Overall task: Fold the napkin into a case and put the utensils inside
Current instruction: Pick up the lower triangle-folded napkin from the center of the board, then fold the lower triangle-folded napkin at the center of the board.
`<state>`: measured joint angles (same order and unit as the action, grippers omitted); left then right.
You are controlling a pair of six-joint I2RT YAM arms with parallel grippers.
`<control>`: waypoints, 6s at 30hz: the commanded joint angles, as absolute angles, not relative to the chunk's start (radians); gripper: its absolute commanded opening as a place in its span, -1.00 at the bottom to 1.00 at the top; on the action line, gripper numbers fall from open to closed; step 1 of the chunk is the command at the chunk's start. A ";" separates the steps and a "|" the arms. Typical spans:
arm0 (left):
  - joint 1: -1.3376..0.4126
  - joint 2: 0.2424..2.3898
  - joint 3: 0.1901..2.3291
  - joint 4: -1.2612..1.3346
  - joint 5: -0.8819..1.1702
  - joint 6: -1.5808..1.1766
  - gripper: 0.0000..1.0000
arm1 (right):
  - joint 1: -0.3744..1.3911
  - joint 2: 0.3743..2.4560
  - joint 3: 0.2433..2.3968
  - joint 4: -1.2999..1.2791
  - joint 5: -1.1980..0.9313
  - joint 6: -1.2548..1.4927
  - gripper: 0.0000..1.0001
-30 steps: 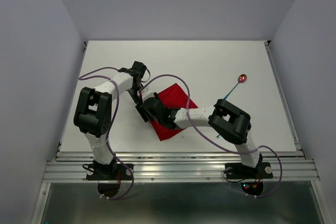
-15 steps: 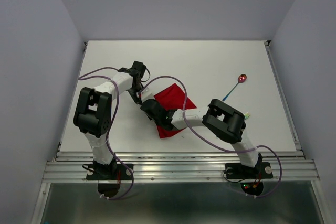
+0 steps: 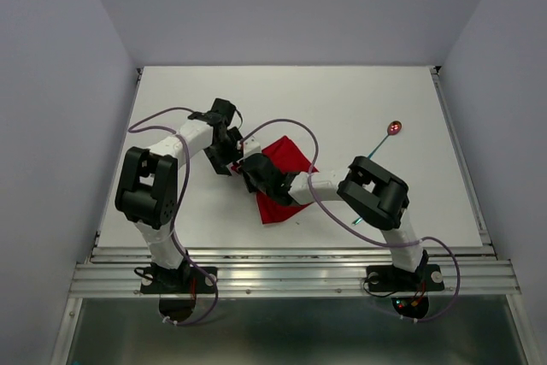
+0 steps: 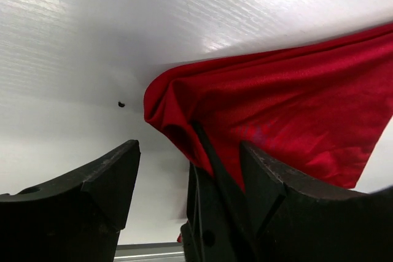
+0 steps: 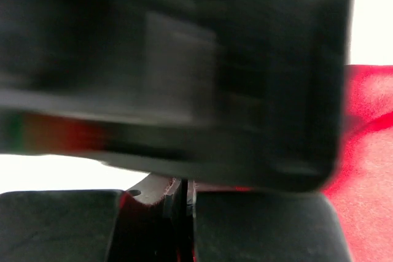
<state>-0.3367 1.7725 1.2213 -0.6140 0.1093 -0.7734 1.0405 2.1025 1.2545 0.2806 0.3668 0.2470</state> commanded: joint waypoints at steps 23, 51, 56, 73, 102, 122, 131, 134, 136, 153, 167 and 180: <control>-0.239 1.537 1.066 -0.425 0.256 -0.658 0.59 | 0.755 2.066 1.181 0.494 -0.458 0.750 -0.99; -0.273 1.543 0.926 -0.210 0.321 -0.673 -0.22 | 0.617 2.200 1.026 0.972 -0.755 1.225 -0.99; -0.304 1.572 0.959 -0.207 0.316 -0.672 -0.24 | 0.597 2.243 0.988 1.136 -0.770 1.331 -0.99; -0.351 1.686 1.057 -0.180 0.316 -0.661 -0.40 | 0.551 2.385 0.919 1.500 -0.792 1.604 -0.99; -0.403 1.884 1.118 -0.147 0.256 -0.658 -0.48 | 0.551 2.169 0.842 1.010 -0.625 1.327 0.42; -0.416 1.908 1.140 -0.205 0.222 -0.643 -0.47 | 0.583 1.665 0.901 0.072 -0.221 0.683 0.71; -0.420 1.910 1.169 -0.247 0.196 -0.637 -0.47 | 0.632 1.516 0.747 0.002 -0.302 0.592 0.81; -0.423 1.911 1.170 -0.249 0.193 -0.637 -0.47 | 0.641 1.514 0.716 0.003 -0.305 0.595 0.81; -0.425 1.914 1.173 -0.250 0.193 -0.638 -0.47 | 0.652 1.520 0.703 0.002 -0.317 0.594 0.81; -0.434 1.924 1.210 -0.282 0.175 -0.634 -0.46 | 0.670 1.502 0.677 0.061 -0.327 0.656 -0.67; -0.434 1.885 1.269 -0.342 0.129 -0.600 -0.28 | 0.649 1.434 0.652 0.100 -0.272 0.738 -0.99; -0.442 1.835 1.342 -0.393 0.081 -0.542 0.24 | 0.583 1.505 0.672 0.135 -0.411 0.742 -0.99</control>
<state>-0.4324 1.8988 1.2968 -0.3588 0.1184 -0.5804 0.6003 1.4834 0.6575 0.0742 -0.3435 0.7338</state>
